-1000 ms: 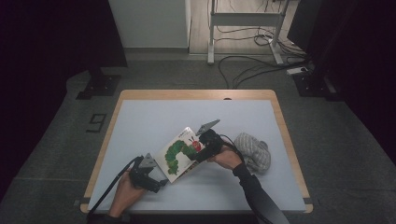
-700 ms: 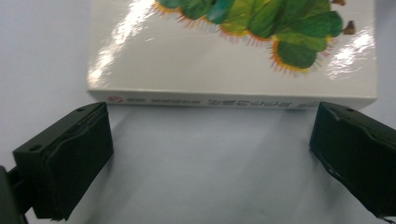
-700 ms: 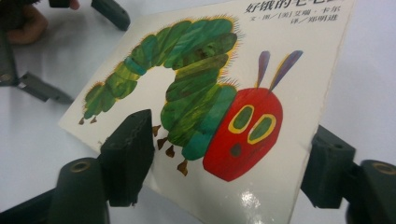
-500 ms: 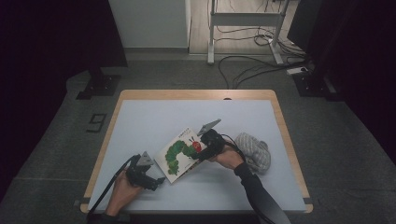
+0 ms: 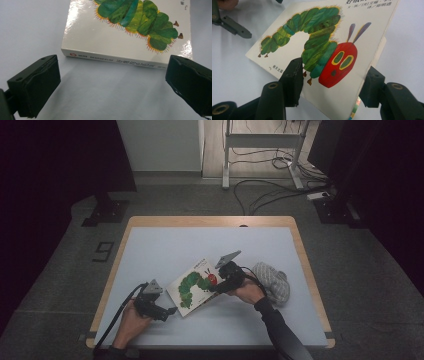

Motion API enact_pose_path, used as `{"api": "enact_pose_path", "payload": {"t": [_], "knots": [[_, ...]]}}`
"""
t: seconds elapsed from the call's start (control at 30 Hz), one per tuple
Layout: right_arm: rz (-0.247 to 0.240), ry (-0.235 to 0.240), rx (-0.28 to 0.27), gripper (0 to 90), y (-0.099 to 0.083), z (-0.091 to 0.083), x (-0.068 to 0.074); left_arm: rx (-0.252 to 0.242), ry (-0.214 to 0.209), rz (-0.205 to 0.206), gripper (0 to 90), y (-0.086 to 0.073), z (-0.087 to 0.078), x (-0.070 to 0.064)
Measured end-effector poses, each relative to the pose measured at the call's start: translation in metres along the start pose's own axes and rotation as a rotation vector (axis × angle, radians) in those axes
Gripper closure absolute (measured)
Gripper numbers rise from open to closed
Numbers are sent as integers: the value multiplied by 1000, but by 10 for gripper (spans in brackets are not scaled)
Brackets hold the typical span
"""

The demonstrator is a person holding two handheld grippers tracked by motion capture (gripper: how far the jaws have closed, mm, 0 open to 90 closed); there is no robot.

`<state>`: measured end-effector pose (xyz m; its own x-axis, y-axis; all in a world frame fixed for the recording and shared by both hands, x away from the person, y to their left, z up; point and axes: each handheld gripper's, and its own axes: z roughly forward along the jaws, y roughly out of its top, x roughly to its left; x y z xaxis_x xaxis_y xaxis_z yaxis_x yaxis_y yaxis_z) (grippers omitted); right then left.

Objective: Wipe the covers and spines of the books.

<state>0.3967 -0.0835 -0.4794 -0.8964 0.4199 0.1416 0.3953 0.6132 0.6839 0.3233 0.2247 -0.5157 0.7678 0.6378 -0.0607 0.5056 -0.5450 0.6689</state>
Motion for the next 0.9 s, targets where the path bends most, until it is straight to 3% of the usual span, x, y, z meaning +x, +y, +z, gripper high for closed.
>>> {"api": "enact_pose_path", "payload": {"t": [0.3, 0.9], "knots": [[-14, -9, -7, 458, -8, -5, 5, 15, -2, 0, 0, 6, -3, 1], [10, -8, -25, 489, -27, -12, 10, 28, -19, 22, 0, 14, -3, -2]]}}
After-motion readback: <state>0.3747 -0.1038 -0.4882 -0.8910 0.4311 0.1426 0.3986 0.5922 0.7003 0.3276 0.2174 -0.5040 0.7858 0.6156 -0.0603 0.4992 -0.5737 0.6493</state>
